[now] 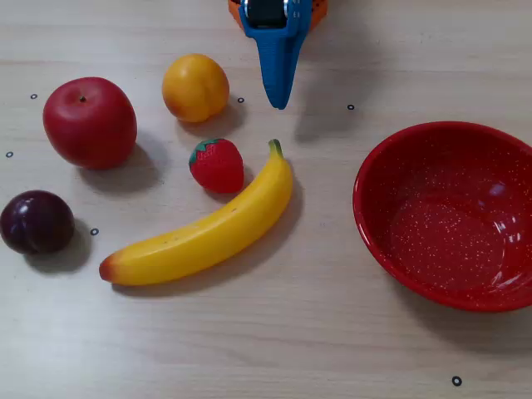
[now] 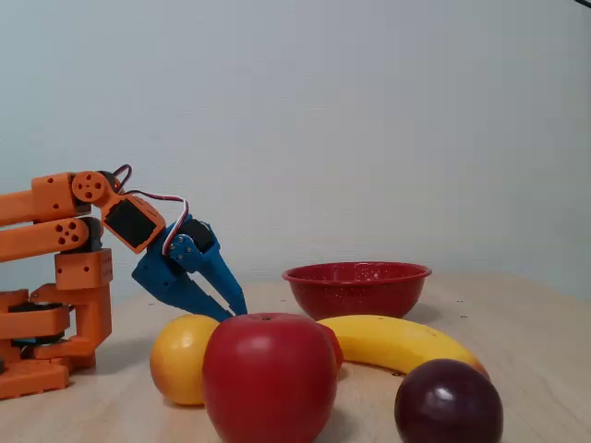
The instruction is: Put the banana in the red bowl.
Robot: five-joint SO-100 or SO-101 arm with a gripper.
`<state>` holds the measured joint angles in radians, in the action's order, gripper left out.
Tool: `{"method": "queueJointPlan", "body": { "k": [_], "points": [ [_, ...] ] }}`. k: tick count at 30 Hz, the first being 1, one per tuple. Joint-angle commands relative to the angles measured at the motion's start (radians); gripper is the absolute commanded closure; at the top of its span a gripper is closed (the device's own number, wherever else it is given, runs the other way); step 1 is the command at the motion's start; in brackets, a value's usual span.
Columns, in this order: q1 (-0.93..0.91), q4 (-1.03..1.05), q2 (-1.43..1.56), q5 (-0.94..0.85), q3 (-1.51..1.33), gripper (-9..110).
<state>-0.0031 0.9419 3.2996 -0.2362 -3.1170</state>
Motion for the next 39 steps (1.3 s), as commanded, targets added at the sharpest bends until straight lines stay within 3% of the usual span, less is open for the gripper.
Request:
{"method": "queueJointPlan", "body": {
  "k": [1, 12, 22, 24, 32, 39],
  "points": [
    [-0.052, 0.025, 0.011, -0.152, 0.067, 101],
    [-0.041, 0.02, -0.046, -0.135, 0.123, 101],
    [-0.026, 0.064, -0.563, -0.017, 0.635, 101],
    [-0.012, 0.138, -0.664, 0.091, 0.756, 101],
    [0.109, 0.426, -1.131, 0.187, 1.278, 101],
    [0.175, 0.63, -1.505, 0.485, 1.735, 101]
  ]
}}
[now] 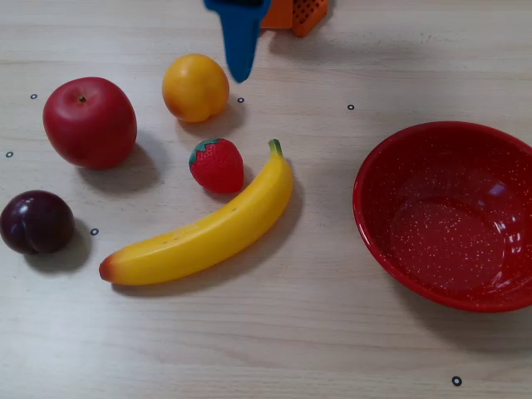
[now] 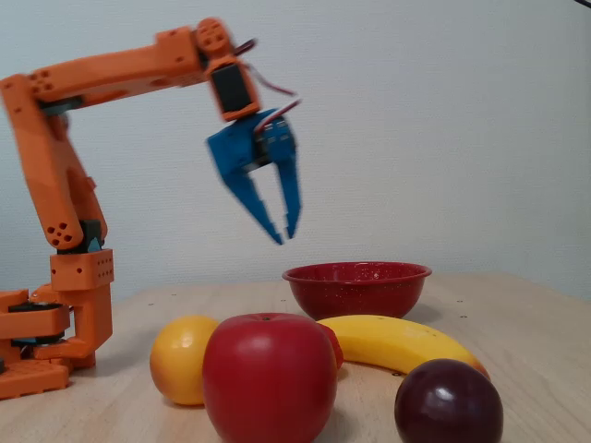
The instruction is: Put the banana in the red bowl.
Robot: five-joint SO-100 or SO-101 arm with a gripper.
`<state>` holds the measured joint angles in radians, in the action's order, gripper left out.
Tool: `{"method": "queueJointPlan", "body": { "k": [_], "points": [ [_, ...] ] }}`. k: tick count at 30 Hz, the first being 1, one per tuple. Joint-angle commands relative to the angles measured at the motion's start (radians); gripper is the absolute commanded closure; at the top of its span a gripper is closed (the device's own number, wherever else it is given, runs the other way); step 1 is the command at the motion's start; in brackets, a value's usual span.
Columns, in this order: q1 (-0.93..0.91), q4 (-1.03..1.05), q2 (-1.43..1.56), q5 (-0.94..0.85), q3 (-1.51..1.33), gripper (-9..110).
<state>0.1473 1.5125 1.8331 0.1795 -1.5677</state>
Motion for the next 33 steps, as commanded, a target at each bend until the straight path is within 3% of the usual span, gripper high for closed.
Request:
{"method": "queueJointPlan", "body": {
  "k": [1, 7, 9, 12, 19, 24, 33],
  "points": [
    [0.031, 0.098, -0.097, 0.114, 0.258, 101],
    [0.064, 0.232, -0.402, 0.336, 0.58, 100],
    [0.081, 0.242, -0.486, 0.4, 0.635, 94],
    [0.114, 0.252, -0.591, 0.509, 0.716, 75],
    [0.176, 0.31, -0.801, 0.712, 0.936, 57],
    [0.19, 0.299, -0.897, 0.815, 0.999, 52],
    [0.149, 0.225, -1.04, 0.827, 1.072, 49]
  ]
}}
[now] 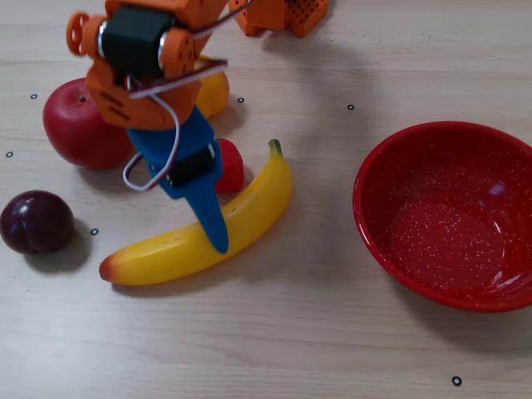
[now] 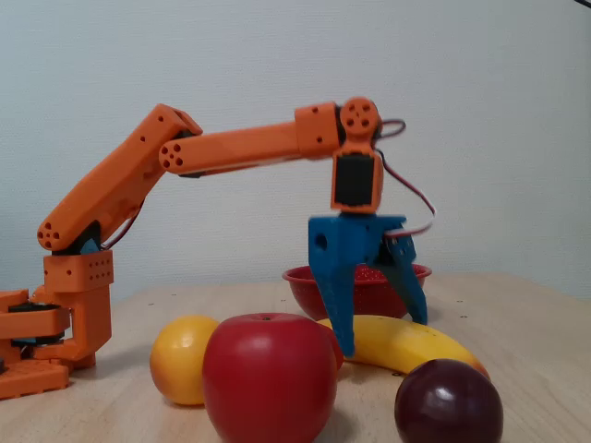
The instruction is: Put the banana in the red bowl.
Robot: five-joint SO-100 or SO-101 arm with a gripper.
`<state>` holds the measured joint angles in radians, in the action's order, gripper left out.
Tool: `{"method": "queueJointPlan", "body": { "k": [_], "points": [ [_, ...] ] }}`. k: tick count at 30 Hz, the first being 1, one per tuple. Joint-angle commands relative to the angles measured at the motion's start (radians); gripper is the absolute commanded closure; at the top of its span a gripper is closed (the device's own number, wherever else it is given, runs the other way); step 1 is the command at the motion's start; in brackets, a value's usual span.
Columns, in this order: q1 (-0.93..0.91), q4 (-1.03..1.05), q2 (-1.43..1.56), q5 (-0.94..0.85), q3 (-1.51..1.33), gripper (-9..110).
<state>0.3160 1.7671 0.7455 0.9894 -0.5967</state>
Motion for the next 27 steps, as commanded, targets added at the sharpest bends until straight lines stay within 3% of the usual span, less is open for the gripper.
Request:
{"method": "queueJointPlan", "body": {
  "k": [1, 14, 16, 21, 27],
  "points": [
    [-0.025, -0.043, 0.038, 0.017, 0.1, 48],
    [-0.072, -0.14, -0.086, -0.018, 0.127, 49],
    [-0.078, -0.129, -0.094, -0.009, 0.127, 56],
    [-0.092, -0.121, -0.106, -0.018, 0.126, 100],
    [-0.097, -0.123, -0.091, -0.087, 0.124, 101]
  ]
}}
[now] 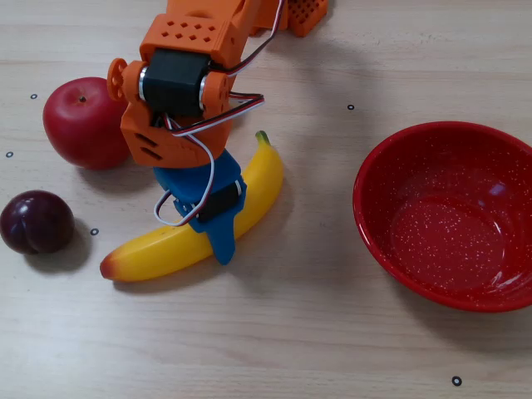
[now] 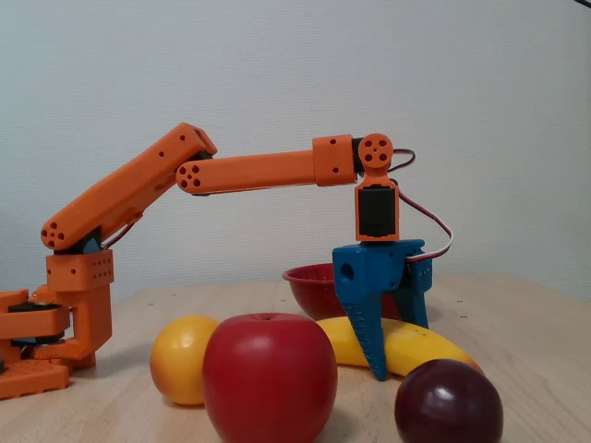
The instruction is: Put the banana in the red bowl.
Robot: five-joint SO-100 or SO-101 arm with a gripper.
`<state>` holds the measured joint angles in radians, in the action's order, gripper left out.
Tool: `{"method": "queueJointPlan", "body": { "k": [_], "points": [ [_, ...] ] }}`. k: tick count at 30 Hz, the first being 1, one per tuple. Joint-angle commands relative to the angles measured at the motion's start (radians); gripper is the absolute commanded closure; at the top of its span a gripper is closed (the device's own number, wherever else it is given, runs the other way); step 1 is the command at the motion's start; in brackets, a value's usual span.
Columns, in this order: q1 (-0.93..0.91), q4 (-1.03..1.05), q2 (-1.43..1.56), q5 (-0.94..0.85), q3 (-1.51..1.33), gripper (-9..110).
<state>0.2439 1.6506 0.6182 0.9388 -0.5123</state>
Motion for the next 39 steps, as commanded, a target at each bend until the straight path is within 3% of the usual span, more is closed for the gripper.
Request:
{"method": "queueJointPlan", "body": {
  "k": [1, 19, 39],
  "points": [
    [-0.028, -0.005, 0.038, -0.052, 0.041, 101],
    [-0.127, 0.152, 0.282, -0.411, 0.121, 101],
    [-0.241, 0.253, 0.655, -0.555, 0.143, 101]
  ]
}}
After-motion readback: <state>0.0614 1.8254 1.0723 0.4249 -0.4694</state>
